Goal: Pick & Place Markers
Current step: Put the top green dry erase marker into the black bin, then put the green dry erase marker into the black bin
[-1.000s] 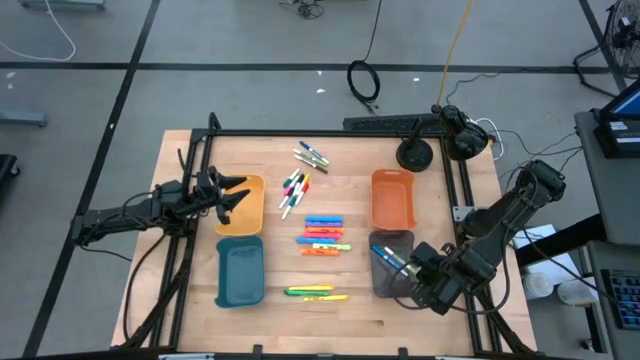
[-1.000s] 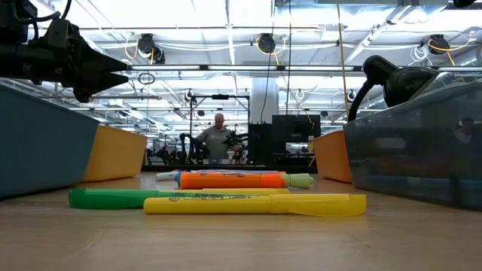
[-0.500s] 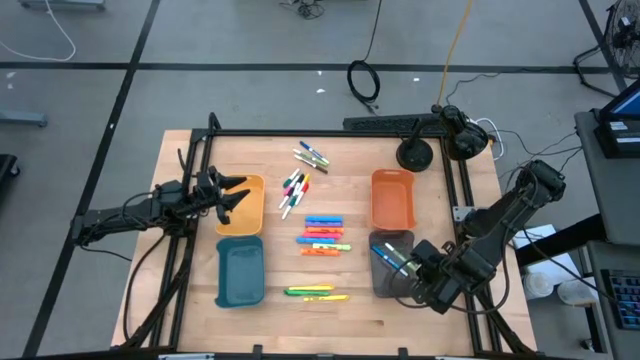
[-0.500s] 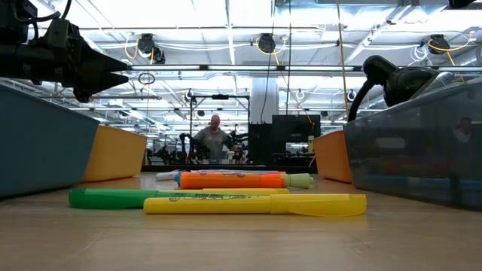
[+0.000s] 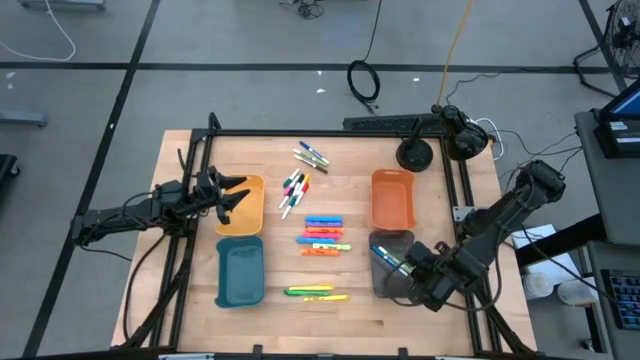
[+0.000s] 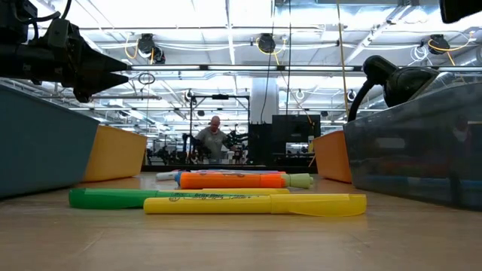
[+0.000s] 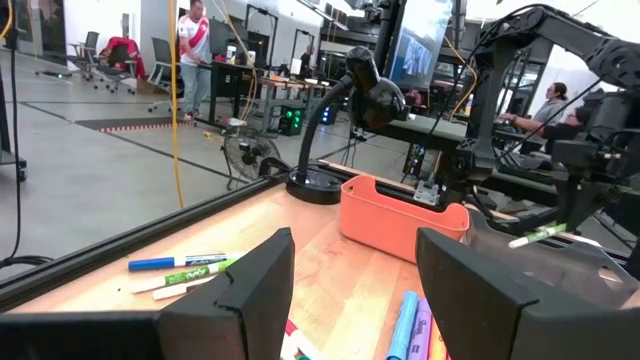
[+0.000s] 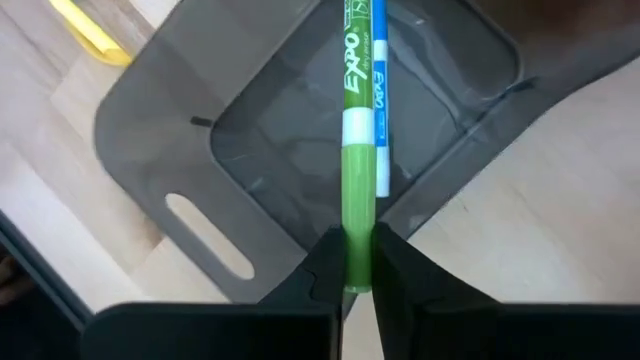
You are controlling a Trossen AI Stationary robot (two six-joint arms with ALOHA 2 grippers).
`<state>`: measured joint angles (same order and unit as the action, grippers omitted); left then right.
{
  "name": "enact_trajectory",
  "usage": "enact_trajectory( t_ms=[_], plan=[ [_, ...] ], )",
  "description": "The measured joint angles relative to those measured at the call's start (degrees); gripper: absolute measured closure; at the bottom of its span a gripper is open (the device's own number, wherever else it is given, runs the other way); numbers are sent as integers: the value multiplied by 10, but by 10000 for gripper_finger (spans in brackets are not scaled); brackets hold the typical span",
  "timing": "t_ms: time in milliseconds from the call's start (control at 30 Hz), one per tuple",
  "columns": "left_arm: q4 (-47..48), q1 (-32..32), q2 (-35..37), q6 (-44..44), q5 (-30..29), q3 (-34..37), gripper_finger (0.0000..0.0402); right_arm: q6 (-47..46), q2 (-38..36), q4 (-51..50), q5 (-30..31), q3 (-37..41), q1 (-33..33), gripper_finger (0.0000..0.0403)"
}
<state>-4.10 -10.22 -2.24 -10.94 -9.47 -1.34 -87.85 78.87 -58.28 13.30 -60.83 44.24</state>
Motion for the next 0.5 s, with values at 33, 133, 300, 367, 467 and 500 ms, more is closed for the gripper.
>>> enact_trajectory(
  t_ms=[33, 133, 300, 367, 467, 500],
  plan=[
    [0, 0, 0, 0, 0, 0, 188, 1, 0, 0, 0, 3, -2, 385],
    [0, 0, 0, 0, 0, 0, 188, 3, 0, 0, 0, 11, -7, 383],
    [0, 0, 0, 0, 0, 0, 188, 8, 0, 8, -1, 15, -8, 355],
    [0, 0, 0, 0, 0, 0, 188, 17, 0, 18, 0, 15, -8, 341],
    [0, 0, 0, 0, 0, 0, 188, 32, 0, 38, 0, 15, -8, 324],
    [0, 0, 0, 0, 0, 0, 188, 38, 0, 44, 1, 15, -8, 320]
  ],
)
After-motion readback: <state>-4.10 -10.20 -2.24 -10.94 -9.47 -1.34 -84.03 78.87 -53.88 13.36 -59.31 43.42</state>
